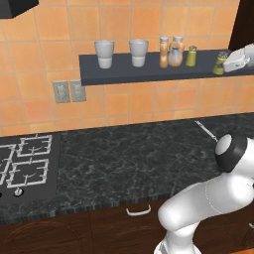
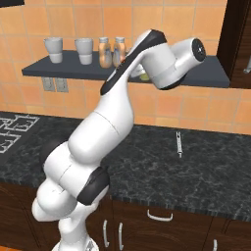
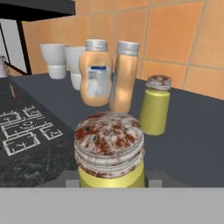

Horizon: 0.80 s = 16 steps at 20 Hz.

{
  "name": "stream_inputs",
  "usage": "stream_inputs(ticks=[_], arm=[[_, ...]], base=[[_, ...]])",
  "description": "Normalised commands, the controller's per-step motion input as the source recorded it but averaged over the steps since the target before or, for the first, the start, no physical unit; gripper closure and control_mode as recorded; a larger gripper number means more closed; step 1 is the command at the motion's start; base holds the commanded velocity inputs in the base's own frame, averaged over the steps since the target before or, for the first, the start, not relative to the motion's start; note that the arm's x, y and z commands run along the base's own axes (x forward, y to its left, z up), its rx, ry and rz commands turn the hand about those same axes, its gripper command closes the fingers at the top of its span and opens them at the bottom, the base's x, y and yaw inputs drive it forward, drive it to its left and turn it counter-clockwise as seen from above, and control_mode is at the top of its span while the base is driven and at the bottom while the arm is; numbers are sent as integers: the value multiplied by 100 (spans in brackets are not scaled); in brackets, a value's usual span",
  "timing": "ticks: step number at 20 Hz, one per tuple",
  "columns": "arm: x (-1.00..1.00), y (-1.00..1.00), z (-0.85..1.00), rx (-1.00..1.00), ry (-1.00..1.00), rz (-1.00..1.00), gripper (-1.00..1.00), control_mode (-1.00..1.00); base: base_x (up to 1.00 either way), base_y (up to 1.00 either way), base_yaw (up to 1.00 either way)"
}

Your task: Put the shaker and condiment bottle from the counter next to their counterparts in the cabinet.

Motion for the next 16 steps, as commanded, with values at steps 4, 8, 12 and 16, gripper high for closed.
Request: stream_inputs(ticks=[4,8,12,16], arm=[[38,52,3,-4,0,-6,100,-100],[22,20,-4,-2,1,-3,100,-100],[-1,-6,-34,2,0,0,100,-100],[6,-12,-32,0,-2,0,100,-100]], base=[[0,0,0],[0,0,0],[0,0,0],[0,0,0]])
